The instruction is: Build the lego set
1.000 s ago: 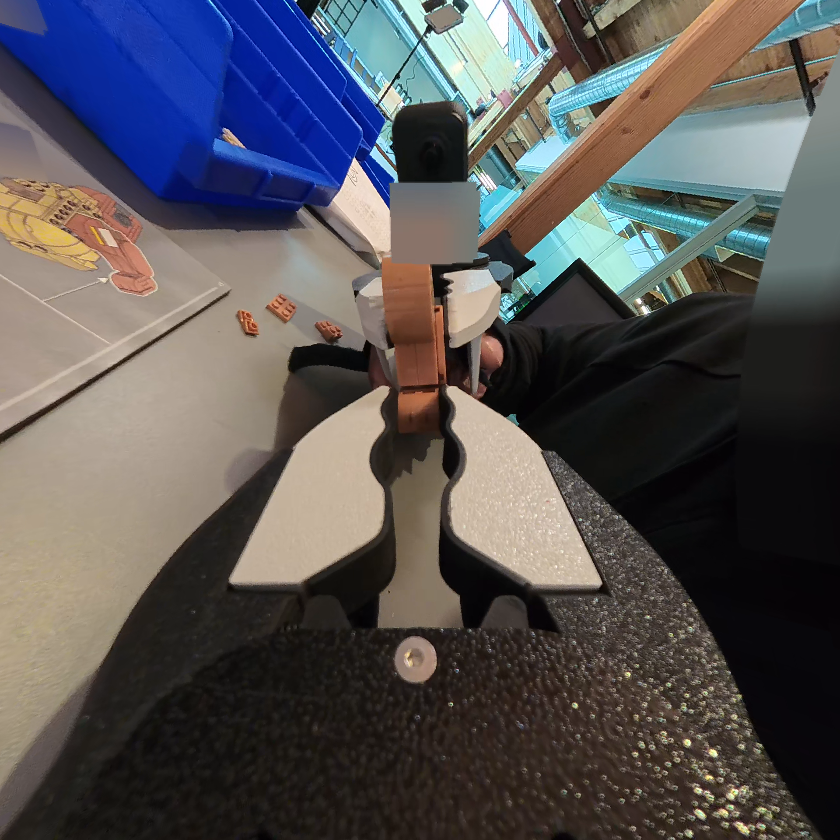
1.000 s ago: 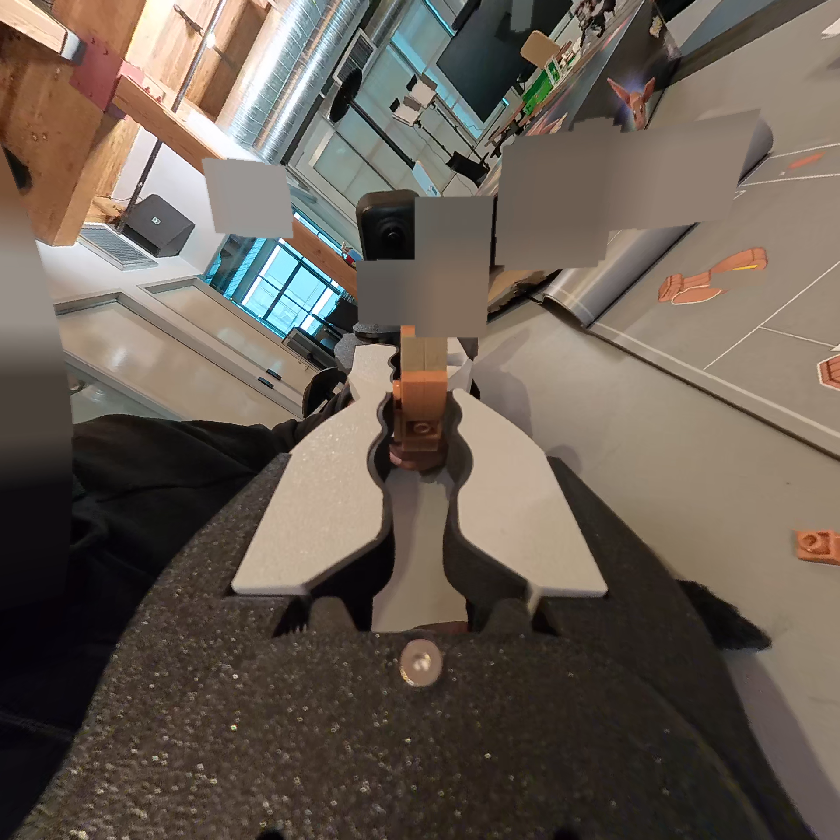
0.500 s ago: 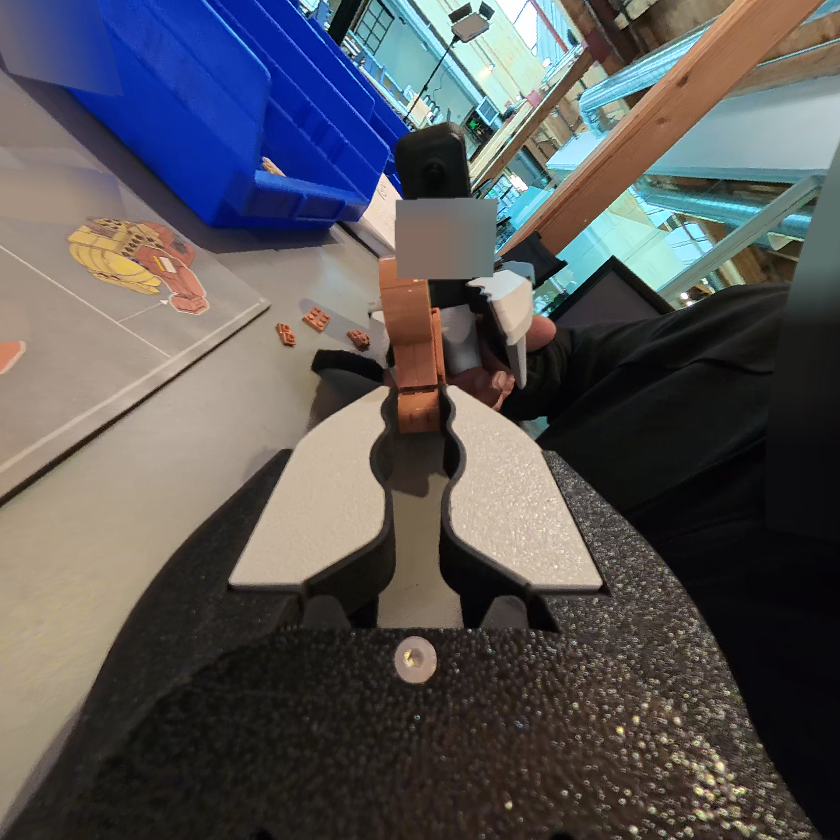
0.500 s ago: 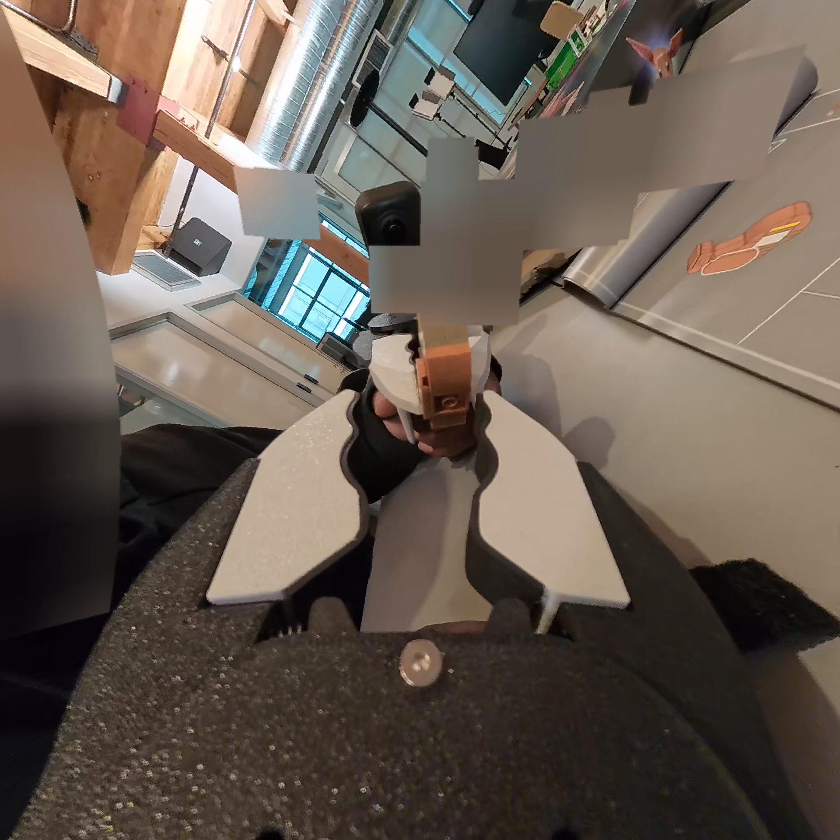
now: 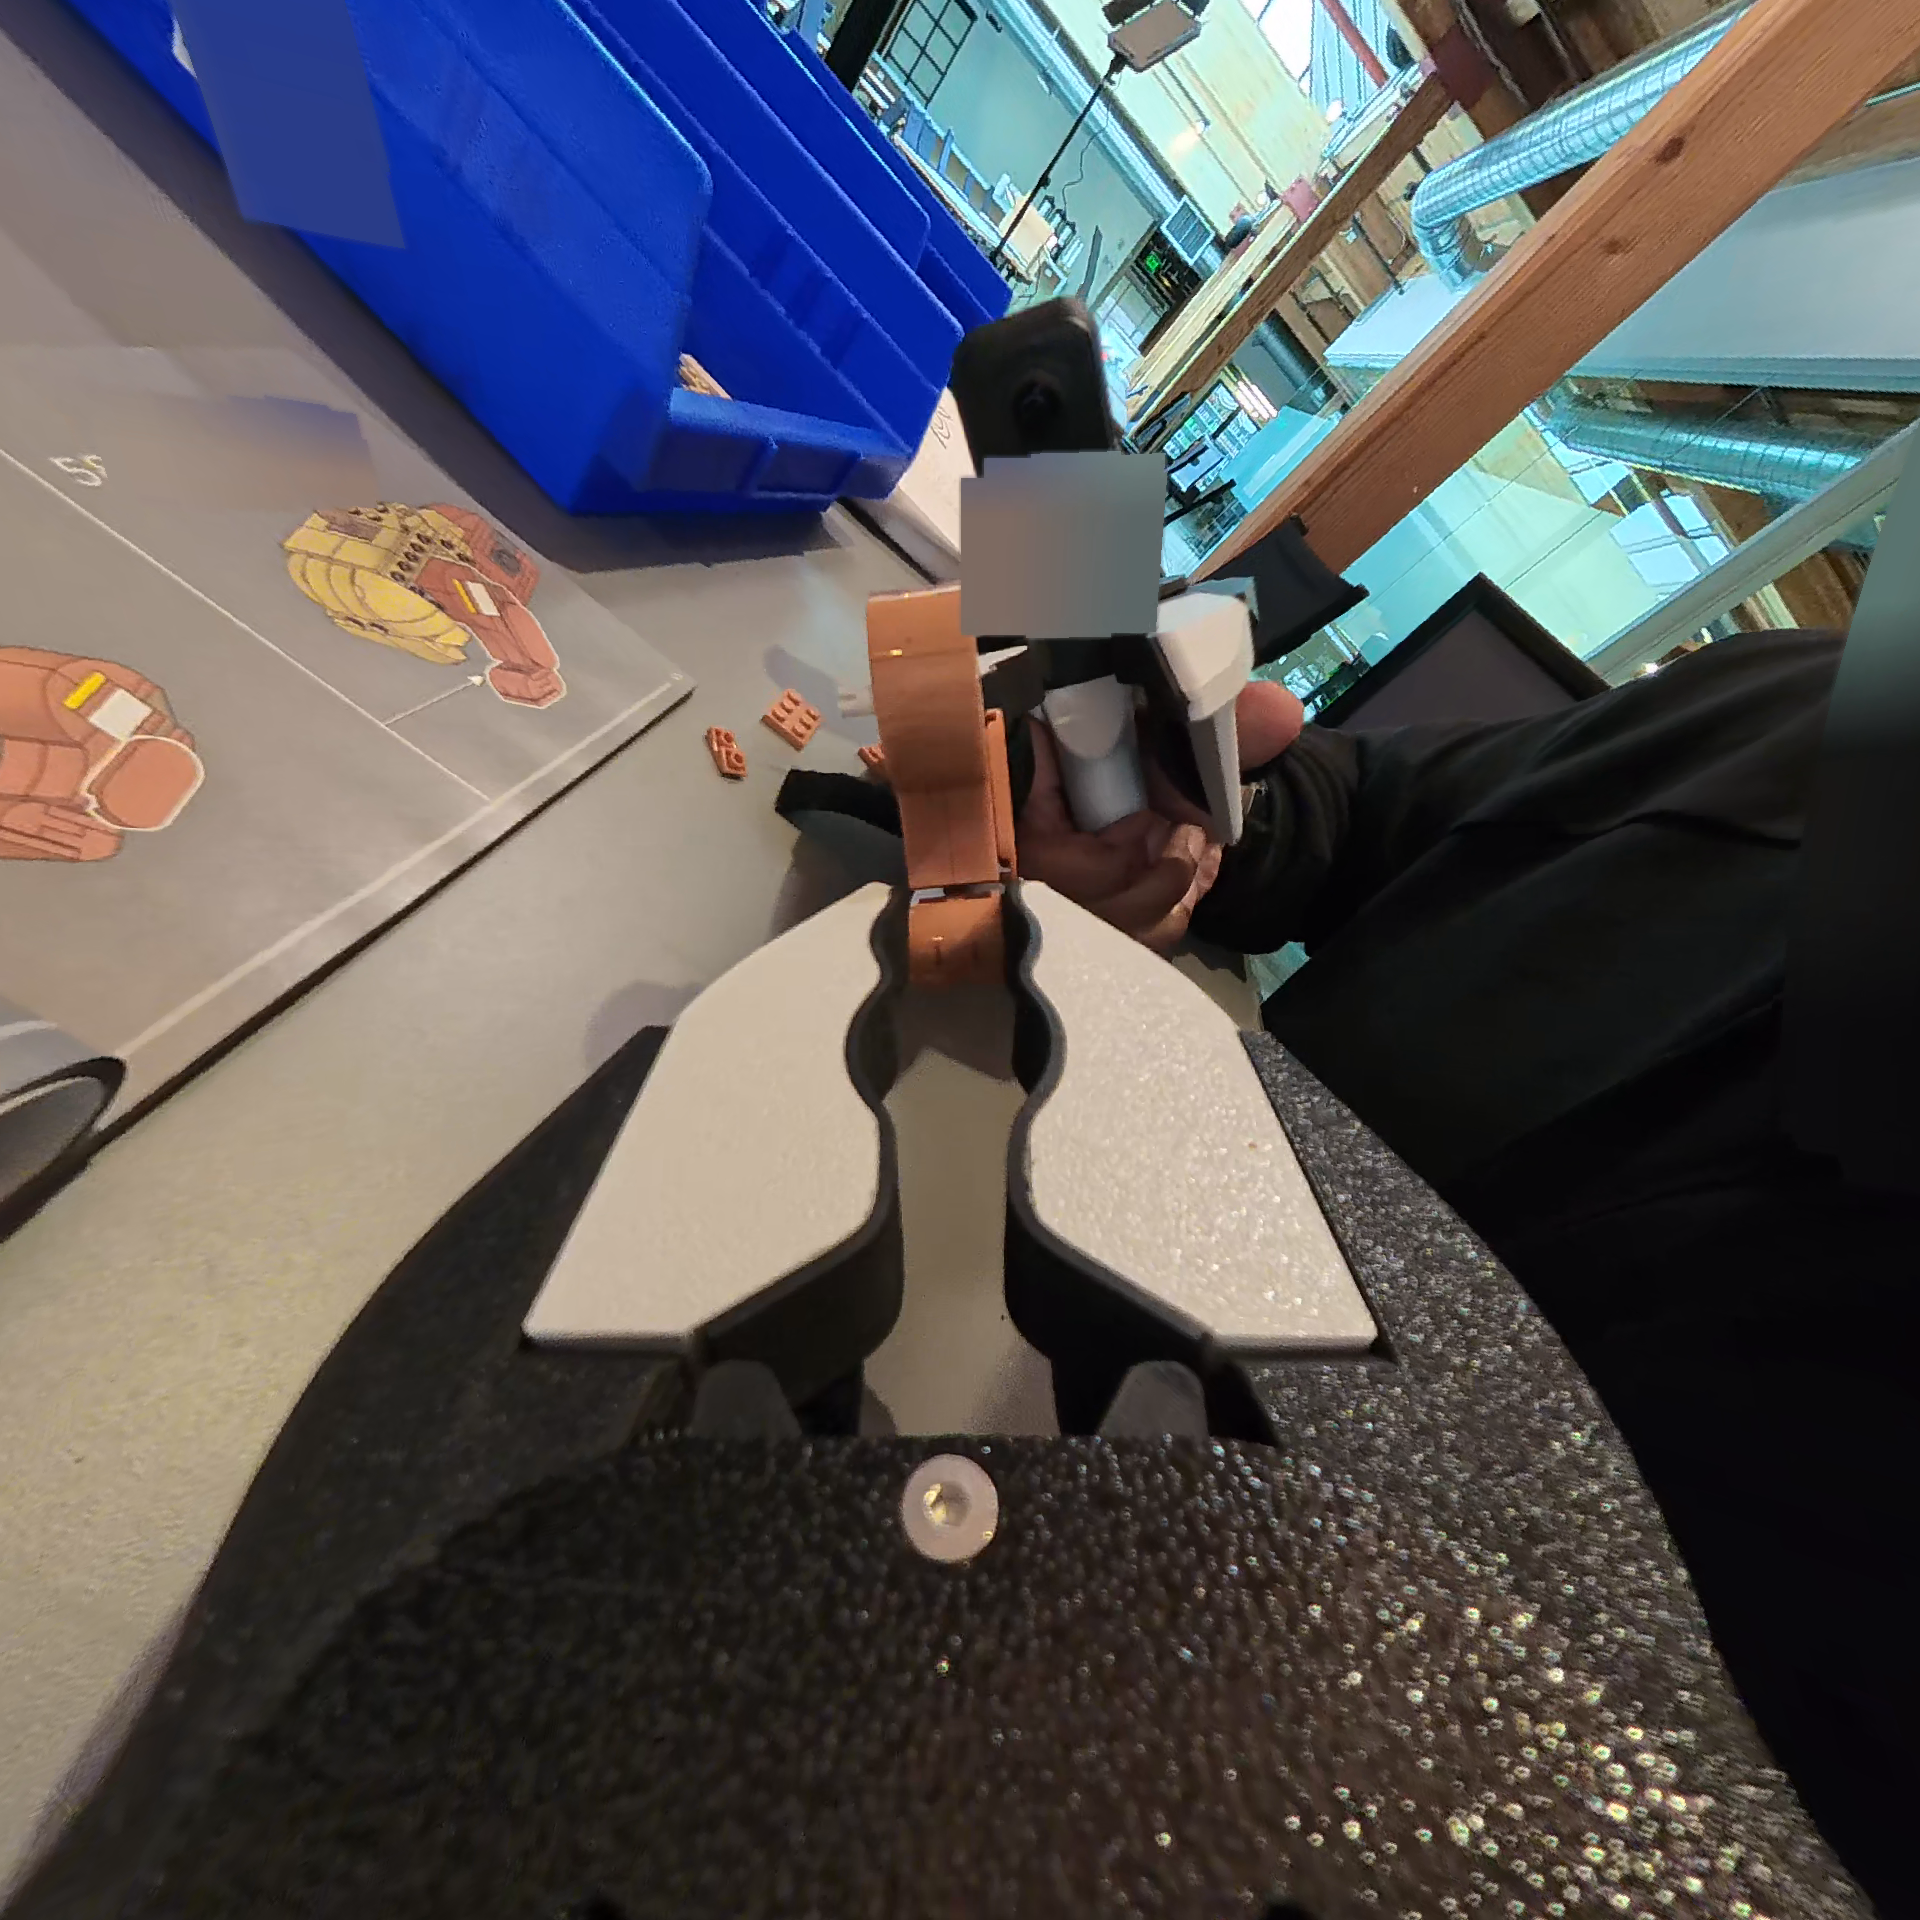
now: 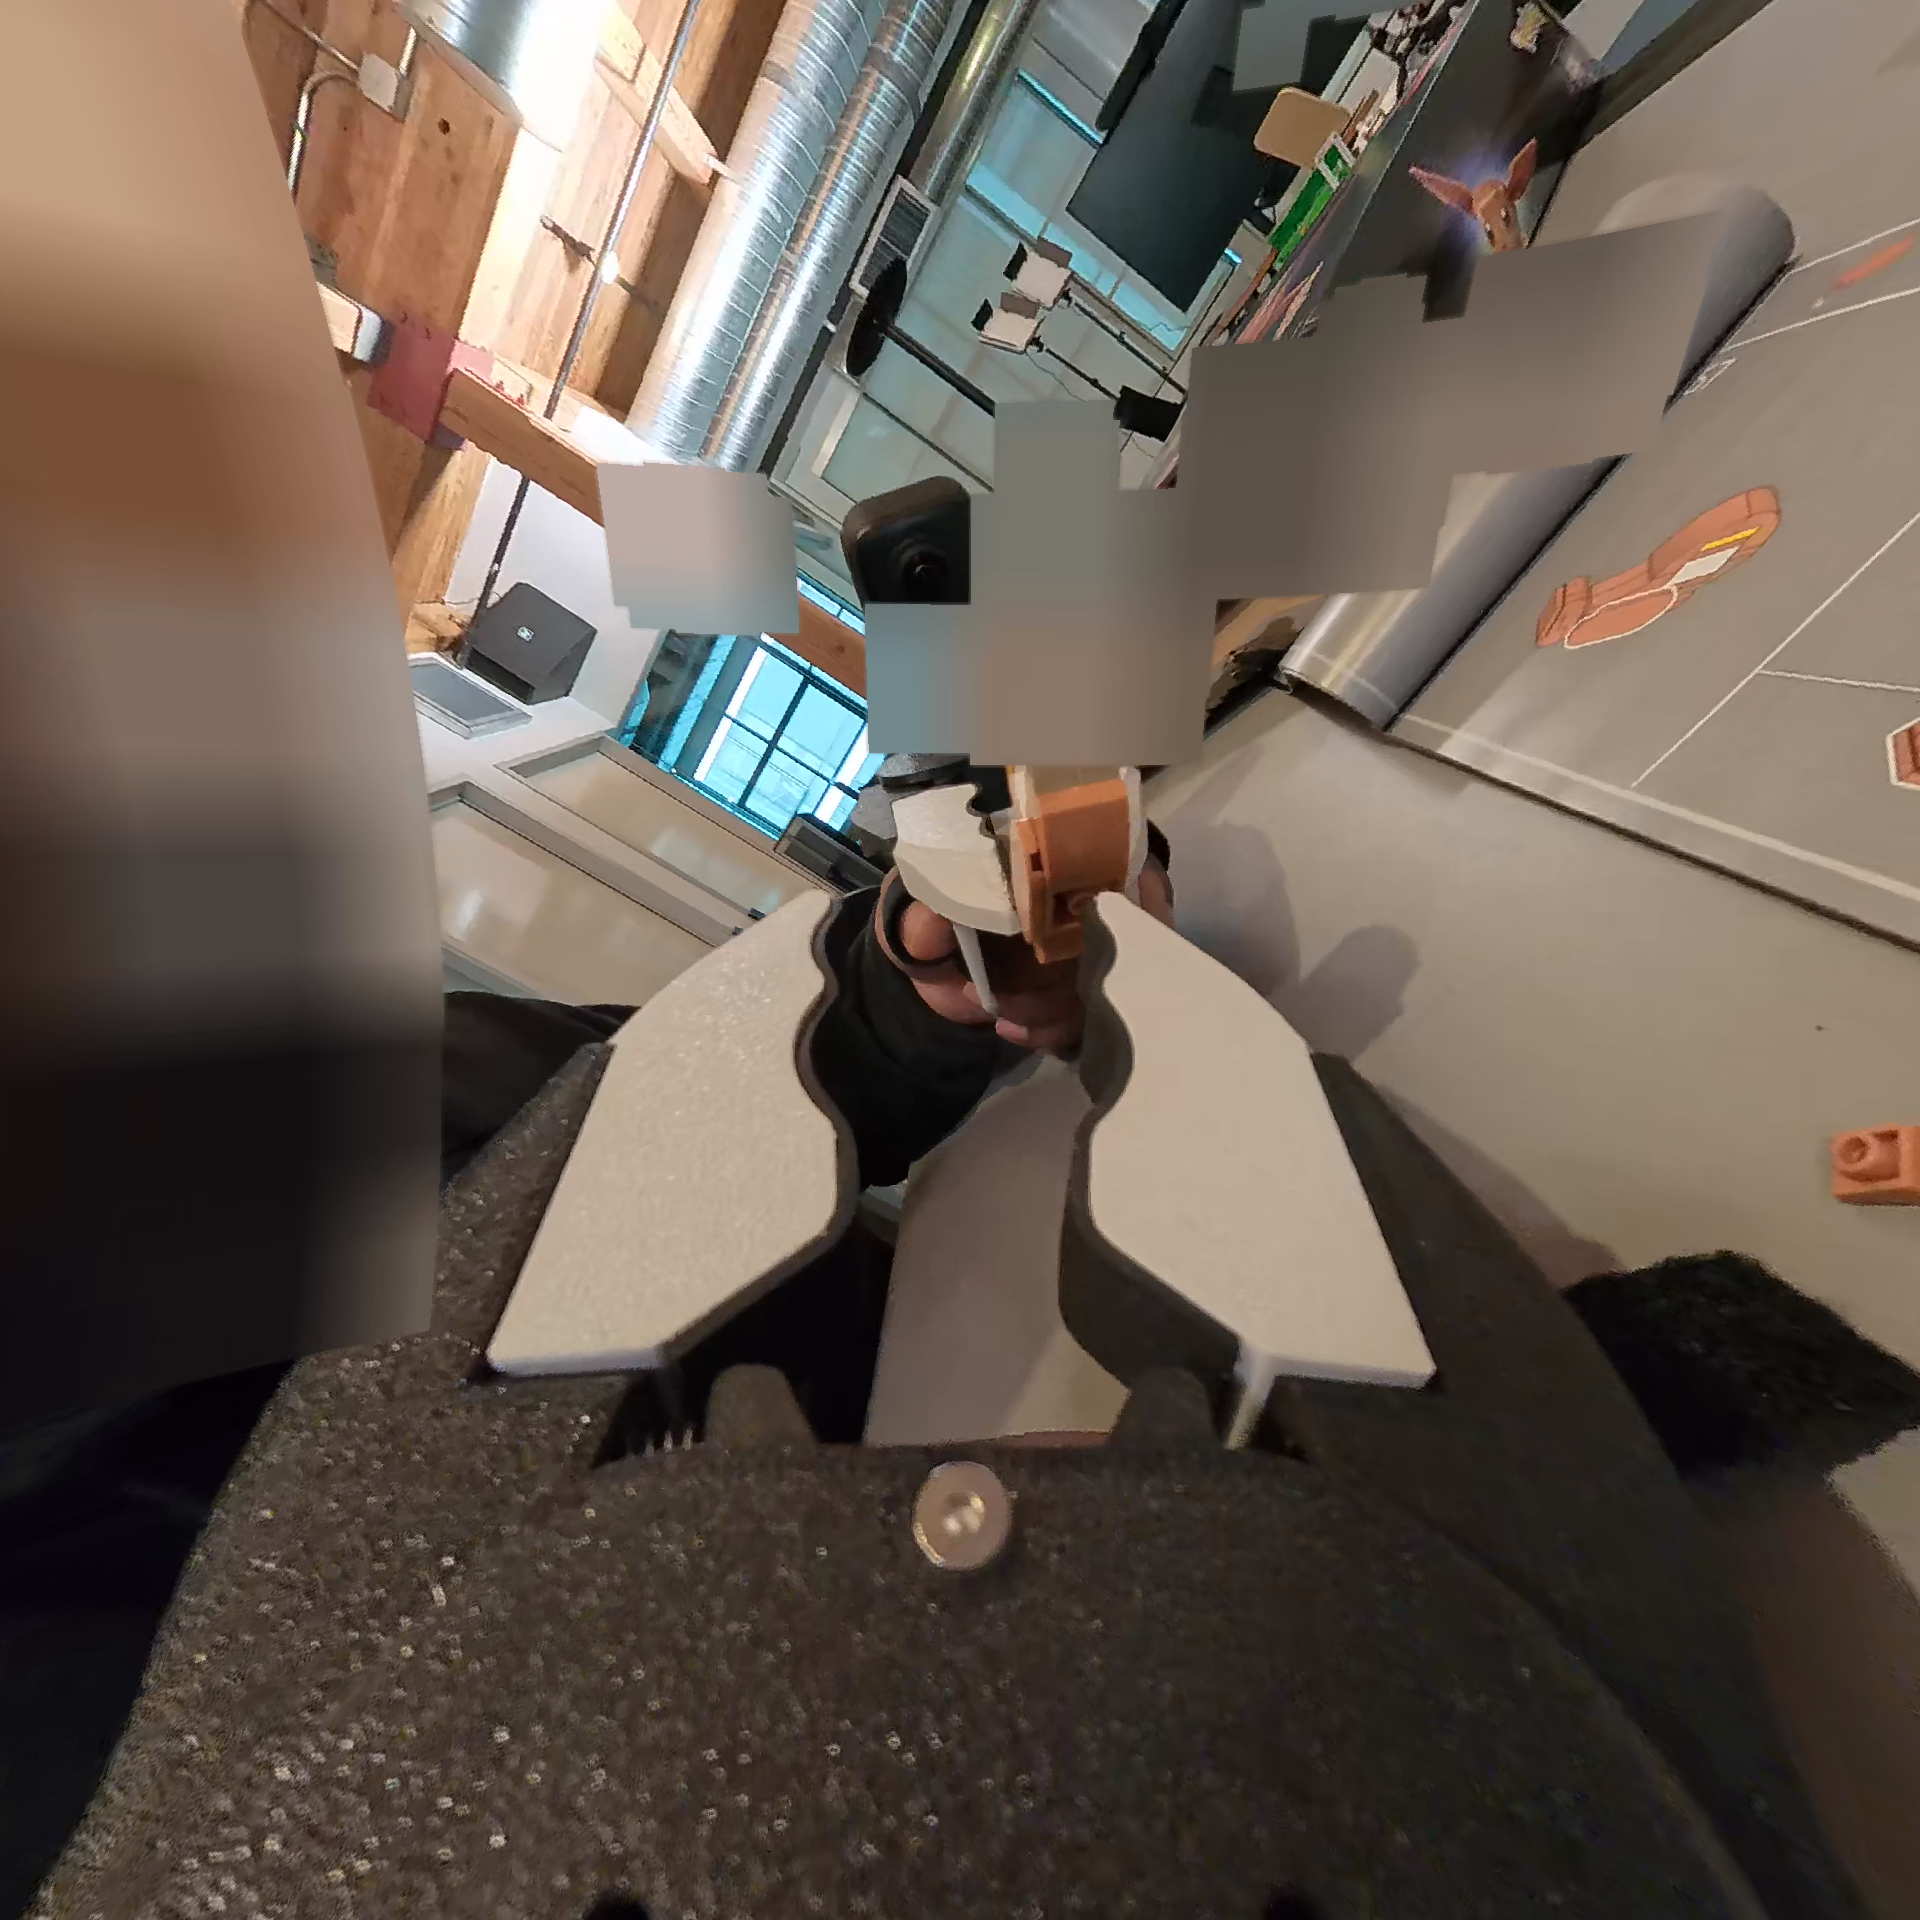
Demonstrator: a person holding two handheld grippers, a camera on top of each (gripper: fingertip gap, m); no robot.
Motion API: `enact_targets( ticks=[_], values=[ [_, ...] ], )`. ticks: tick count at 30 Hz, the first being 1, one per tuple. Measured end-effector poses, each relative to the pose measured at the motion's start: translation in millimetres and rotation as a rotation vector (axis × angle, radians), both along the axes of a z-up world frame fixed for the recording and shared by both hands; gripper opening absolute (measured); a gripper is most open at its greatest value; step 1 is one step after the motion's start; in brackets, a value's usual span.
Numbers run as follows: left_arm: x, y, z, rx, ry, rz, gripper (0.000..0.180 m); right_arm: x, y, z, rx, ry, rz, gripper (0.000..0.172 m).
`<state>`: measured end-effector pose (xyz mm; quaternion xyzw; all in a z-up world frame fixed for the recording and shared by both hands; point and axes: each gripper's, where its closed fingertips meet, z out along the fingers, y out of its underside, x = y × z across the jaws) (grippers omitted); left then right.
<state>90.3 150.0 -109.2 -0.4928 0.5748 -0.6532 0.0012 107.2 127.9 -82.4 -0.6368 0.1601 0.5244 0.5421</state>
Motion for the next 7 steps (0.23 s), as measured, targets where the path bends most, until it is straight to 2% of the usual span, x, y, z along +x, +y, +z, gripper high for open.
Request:
enact_targets(
  ticks=[7],
  values=[
    [0.2,1.0,0.3,-0.018,0.007,-0.003,0.016,10.2,1.2,-0.7,0.0,0.1,-0.008,0.038]
  ],
)
